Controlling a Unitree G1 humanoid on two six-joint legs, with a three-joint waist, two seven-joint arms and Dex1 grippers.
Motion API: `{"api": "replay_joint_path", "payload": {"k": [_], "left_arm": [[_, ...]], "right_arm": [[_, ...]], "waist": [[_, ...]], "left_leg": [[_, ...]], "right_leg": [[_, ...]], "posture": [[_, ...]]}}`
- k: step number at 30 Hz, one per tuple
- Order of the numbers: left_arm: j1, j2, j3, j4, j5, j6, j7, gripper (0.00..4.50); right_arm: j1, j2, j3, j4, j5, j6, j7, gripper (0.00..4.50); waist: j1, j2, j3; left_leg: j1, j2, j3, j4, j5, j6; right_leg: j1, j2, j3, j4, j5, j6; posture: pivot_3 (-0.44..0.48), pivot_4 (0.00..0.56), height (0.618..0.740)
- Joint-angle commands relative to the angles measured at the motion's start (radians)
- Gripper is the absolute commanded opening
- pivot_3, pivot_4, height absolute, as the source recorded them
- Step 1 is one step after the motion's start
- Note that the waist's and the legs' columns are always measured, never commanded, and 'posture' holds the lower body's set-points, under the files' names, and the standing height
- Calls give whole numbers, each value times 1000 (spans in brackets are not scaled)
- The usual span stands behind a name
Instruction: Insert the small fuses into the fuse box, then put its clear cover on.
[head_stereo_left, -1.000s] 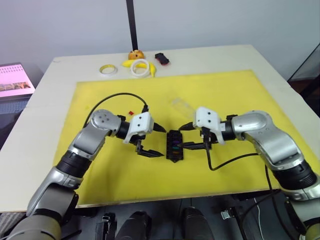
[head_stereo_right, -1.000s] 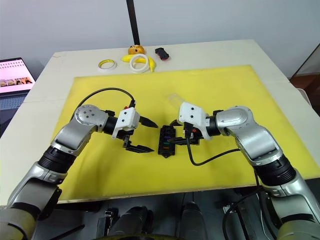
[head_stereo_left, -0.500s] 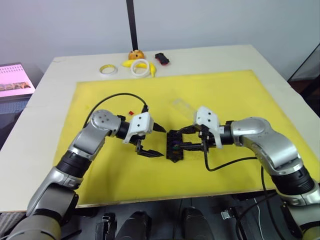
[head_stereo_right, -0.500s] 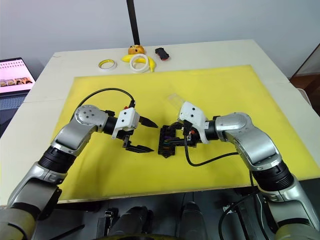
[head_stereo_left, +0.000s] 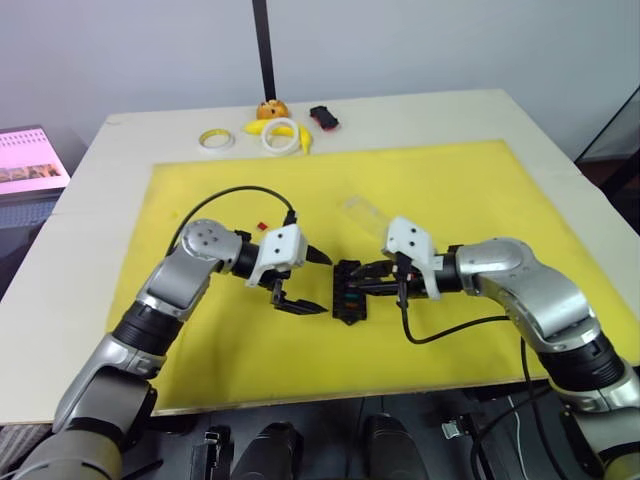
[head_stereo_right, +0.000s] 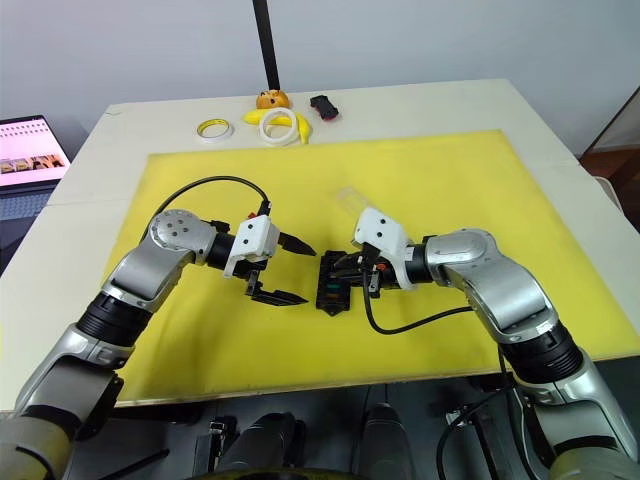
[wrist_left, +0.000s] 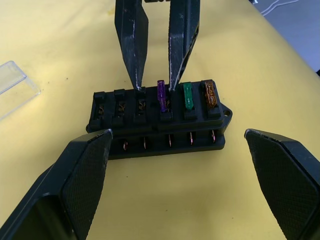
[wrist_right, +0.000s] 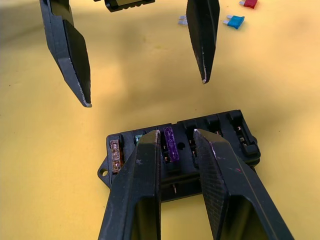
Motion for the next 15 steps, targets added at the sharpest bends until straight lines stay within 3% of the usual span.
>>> {"api": "replay_joint_path", "payload": {"k": [1, 9, 12, 15], "left_arm": [[-6, 6, 10, -30, 2, -5, 0, 4500], [-8, 5, 10, -30, 1, -5, 0, 4500], [-8, 5, 11, -31, 0, -4, 0, 4500], [-9, 4, 11, -30, 0, -4, 0, 4500]], "right_arm": [[-1, -5, -3, -36, -1, -14, -2, 1127], [2, -6, 4, -32, -9, -24, -1, 1127], [-2, -7, 3, -32, -8, -20, 1, 177], [-6, -13, 7, -34, -13, -21, 3, 24]], "waist": [[0, 0, 0], [0, 0, 0], [0, 0, 0], [0, 0, 0]], "left_leg": [[0, 0, 0, 0, 0, 0], [0, 0, 0, 0, 0, 0], [0, 0, 0, 0, 0, 0], [0, 0, 0, 0, 0, 0]], "right_leg": [[0, 0, 0, 0, 0, 0], [0, 0, 0, 0, 0, 0], [0, 0, 0, 0, 0, 0], [0, 0, 0, 0, 0, 0]], "posture": [[0, 150, 740], [0, 150, 740], [0, 150, 740], [0, 150, 740]]}}
